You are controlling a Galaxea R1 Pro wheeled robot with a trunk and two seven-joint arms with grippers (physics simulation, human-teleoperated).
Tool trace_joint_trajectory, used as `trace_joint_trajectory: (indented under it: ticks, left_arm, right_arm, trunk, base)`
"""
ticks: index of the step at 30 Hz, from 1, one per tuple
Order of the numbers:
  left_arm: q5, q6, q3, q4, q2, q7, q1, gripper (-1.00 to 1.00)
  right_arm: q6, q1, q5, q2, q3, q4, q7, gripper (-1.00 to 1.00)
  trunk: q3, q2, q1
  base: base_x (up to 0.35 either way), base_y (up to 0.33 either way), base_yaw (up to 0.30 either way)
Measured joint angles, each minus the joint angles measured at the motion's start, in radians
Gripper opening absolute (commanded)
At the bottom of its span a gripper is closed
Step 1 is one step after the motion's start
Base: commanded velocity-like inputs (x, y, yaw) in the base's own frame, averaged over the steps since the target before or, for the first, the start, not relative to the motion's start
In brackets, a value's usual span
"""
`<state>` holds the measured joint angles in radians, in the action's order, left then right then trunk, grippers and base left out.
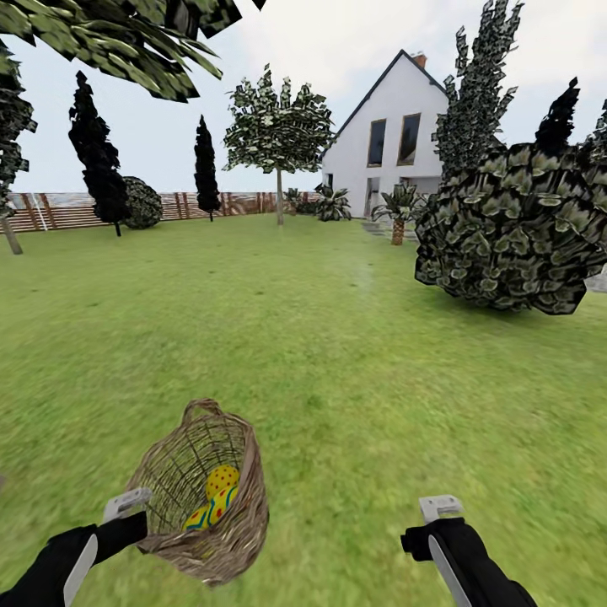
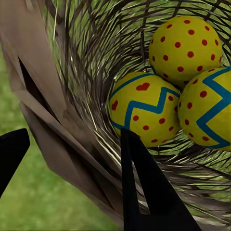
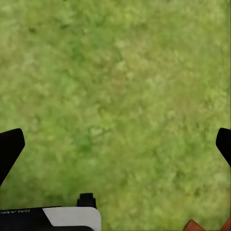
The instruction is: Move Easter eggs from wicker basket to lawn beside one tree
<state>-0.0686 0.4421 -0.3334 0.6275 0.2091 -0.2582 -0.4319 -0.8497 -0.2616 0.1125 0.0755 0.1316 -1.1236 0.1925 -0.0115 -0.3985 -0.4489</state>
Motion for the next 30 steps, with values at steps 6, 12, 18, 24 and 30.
trace_joint_trajectory:
  ticks: [6, 12, 18, 24, 30]
  left_arm:
    - [0.0, 0.0, 0.0, 0.001, -0.001, 0.0, 0.0, -1.0]
    - [0.0, 0.0, 0.0, 0.0, -0.001, 0.001, 0.0, -1.0]
    - [0.0, 0.0, 0.0, 0.0, -0.001, 0.002, 0.0, -1.0]
    - [0.0, 0.0, 0.0, 0.0, 0.0, 0.001, 0.0, -1.0]
    - [0.001, 0.0, 0.0, 0.0, 0.0, 0.002, 0.0, -1.0]
  right_arm:
    - [0.0, 0.0, 0.001, 0.0, -0.001, 0.0, 0.0, 1.0]
    - [0.001, 0.0, 0.0, 0.0, -0.001, 0.0, 0.002, 1.0]
    - [0.002, 0.0, 0.0, 0.0, -0.002, 0.0, 0.002, 1.0]
    - [0.002, 0.0, 0.0, 0.009, -0.014, -0.005, 0.002, 1.0]
    - [0.002, 0.0, 0.0, 0.008, -0.015, -0.003, 0.002, 1.0]
  trunk:
    - [0.0, 0.0, 0.0]
    - [0.0, 0.0, 0.0]
    - [0.0, 0.0, 0.0]
    - [0.0, 0.0, 0.0]
    - [0.0, 0.0, 0.0]
  base:
    - [0.335, 0.0, 0.0]
    - [0.335, 0.0, 0.0]
    - [0.335, 0.0, 0.0]
    - [0.335, 0.0, 0.0]
    - [0.335, 0.0, 0.0]
